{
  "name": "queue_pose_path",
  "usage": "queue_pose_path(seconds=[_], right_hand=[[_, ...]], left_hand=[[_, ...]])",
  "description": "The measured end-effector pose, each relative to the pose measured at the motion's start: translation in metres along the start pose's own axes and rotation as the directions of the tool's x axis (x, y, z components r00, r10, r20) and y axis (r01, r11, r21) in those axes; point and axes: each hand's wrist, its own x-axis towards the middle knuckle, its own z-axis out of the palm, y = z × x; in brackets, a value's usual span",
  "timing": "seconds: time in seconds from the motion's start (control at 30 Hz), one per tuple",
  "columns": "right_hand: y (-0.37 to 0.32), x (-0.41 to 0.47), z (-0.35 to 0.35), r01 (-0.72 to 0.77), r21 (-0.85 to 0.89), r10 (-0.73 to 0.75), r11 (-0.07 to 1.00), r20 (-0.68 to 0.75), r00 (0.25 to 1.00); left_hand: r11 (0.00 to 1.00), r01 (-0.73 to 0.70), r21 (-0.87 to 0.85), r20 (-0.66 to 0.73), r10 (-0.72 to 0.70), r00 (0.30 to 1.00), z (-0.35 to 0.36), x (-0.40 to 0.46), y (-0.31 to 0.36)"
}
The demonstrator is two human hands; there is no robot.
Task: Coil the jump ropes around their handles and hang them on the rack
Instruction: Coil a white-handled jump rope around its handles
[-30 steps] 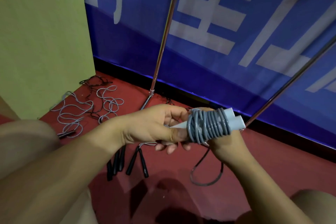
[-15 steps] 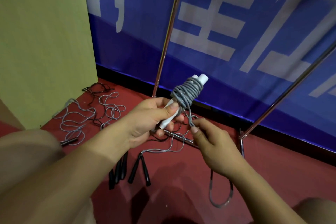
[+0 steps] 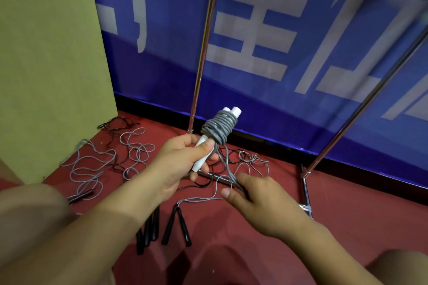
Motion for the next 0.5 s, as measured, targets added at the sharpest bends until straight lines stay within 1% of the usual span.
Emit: queue_pose_path(seconds=[0.07,0.1,0.17,0.2,0.27,0.33,0.43,0.5], right_hand=[[-0.0042,-0.0012,-0.0021,-0.029,-0.018,0.029,0.999,-0.021,0.999],[-0.0059,-0.0017,-0.0025,-0.053,-0.054,0.051,0.997,-0.037,0.998],[-0.0066,-0.0014,-0.0005,-0.104,-0.121,0.091,0.987,-0.111,0.990],[-0.0063,-0.0007,0.0006,-0.120,-0.125,0.100,0.985,-0.155,0.983],[-0.0059,-0.0001,0.0009,-0.132,-0.083,0.110,0.988,-0.227,0.968],[-0.0040,0.0004,0.0001,-0.126,-0.039,0.112,0.991,-0.264,0.958],[-0.0015,0.0012,-0.0013,-0.117,-0.007,0.111,0.993,-0.263,0.958],[-0.0012,0.0012,-0.0011,-0.105,-0.016,0.097,0.994,-0.259,0.961]], left_hand=[[0.999,0.024,0.023,-0.044,-0.023,0.999,0.0005,0.0013,-0.0025],[0.999,0.041,0.022,-0.067,-0.040,0.997,0.0004,0.0018,-0.0035],[0.998,0.066,0.015,-0.102,-0.064,0.993,0.0002,0.0033,-0.0049],[0.997,0.073,0.007,-0.112,-0.071,0.991,0.0005,0.0041,-0.0052],[0.997,0.077,-0.008,-0.123,-0.077,0.989,0.0003,0.0053,-0.0047],[0.997,0.075,-0.021,-0.129,-0.078,0.989,-0.0007,0.0068,-0.0047],[0.997,0.075,-0.017,-0.138,-0.076,0.987,-0.0018,0.0078,-0.0063],[0.998,0.070,-0.003,-0.144,-0.070,0.987,-0.0017,0.0081,-0.0080]])
